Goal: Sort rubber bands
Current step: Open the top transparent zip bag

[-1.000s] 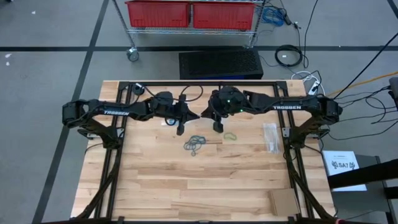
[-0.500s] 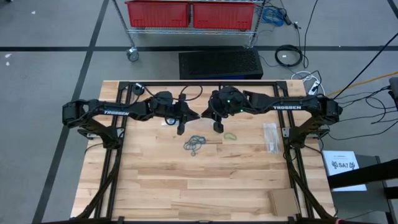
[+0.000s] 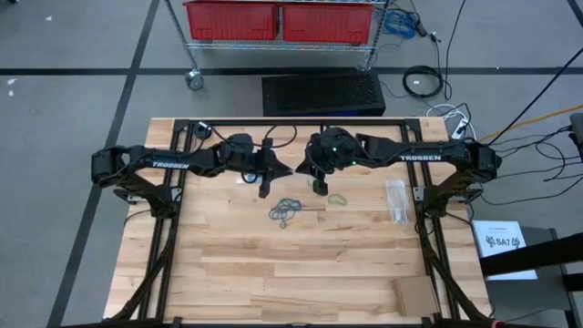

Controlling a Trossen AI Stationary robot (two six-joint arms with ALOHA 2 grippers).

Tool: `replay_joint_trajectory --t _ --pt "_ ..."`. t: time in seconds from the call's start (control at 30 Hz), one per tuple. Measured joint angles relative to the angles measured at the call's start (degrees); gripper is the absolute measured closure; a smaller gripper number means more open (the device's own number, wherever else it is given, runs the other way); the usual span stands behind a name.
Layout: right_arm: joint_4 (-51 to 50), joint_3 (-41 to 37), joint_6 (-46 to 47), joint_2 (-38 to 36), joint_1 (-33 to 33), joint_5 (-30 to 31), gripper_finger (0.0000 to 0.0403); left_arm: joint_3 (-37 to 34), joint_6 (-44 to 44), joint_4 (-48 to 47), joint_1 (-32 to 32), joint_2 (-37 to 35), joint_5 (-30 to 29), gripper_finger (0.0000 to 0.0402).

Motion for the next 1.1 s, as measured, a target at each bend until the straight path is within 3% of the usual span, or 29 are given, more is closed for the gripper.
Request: replay_joint_trajectory --t 0.13,0.43,0.6,0.73,0.87,1.1 --pt "0.0 0.0 -0.1 -0.2 0.0 0.7 0.0373 0.0 0.1 -1.1 0.0 0.0 0.3 0.0394" --pt "-0.7 0.0 3.0 -0.3 0.7 2.5 0.0252 0.0 0.1 -1.8 0.0 0.0 0.4 0.0399" --pt "-0.6 0.0 4.5 -0.2 1.9 2.3 0.0222 0.0 0.0 -1.6 0.0 0.0 0.3 0.04" --pt "0.5 0.0 4.5 0.0 3.1 2.9 0.0226 0.0 -0.5 -0.3 0.0 0.0 0.3 0.04" --pt "1.1 0.0 4.7 0.2 3.6 9.1 0.0252 0.0 -1.4 0.7 0.0 0.0 0.3 0.04" --pt "1.0 0.0 4.2 0.2 3.5 10.5 0.0368 0.0 -1.4 0.8 0.0 0.0 0.3 0.0401"
